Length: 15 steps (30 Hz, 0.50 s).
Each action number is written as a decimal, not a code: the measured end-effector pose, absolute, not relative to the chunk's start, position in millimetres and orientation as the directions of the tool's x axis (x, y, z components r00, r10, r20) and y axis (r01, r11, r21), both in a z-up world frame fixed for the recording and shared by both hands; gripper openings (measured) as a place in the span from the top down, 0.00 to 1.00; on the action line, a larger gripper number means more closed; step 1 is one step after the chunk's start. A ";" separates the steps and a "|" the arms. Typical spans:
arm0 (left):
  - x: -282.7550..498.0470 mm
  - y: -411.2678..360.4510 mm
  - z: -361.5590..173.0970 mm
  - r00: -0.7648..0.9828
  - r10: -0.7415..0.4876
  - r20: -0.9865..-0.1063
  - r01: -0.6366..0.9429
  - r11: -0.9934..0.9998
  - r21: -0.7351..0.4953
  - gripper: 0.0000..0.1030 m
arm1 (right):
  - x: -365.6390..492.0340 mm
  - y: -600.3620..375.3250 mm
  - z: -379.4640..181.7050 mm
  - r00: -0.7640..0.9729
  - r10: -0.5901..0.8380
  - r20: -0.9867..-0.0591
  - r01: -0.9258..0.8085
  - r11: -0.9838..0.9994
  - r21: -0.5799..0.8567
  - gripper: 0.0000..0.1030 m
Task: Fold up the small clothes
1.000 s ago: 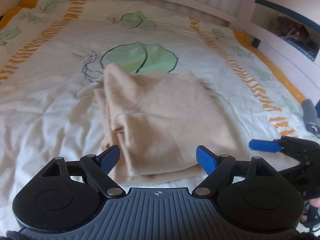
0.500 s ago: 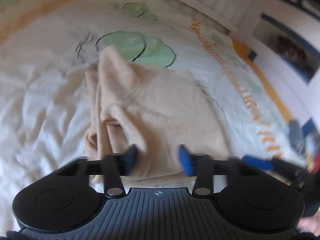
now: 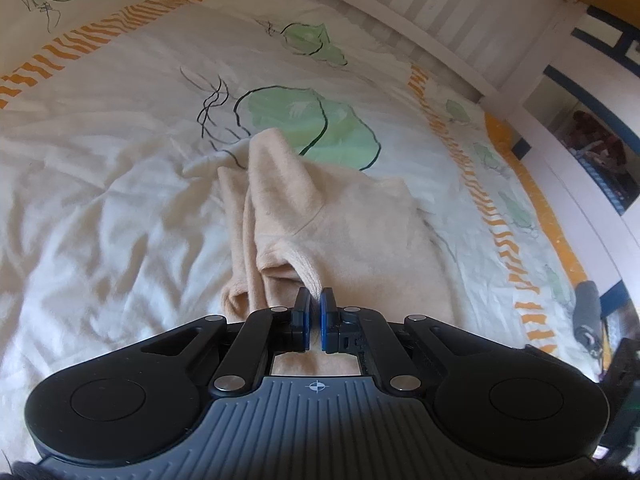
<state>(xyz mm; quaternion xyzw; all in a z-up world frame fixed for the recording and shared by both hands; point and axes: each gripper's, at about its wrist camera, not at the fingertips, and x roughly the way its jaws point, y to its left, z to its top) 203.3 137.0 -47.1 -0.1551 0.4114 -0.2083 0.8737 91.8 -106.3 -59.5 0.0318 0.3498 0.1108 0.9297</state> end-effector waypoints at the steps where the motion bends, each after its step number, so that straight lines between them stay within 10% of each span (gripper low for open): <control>1: 203.5 137.2 -46.2 0.577 -0.492 -0.652 0.234 0.864 -0.446 0.96 | 95.4 -103.6 -60.7 0.729 0.212 -0.651 -0.179 0.977 0.117 0.22; 15: 206.6 143.3 -51.7 0.584 -0.481 -0.654 0.186 0.863 -0.469 0.96 | 108.0 -106.9 -70.1 0.715 -0.028 -0.698 -0.024 0.998 -0.065 0.18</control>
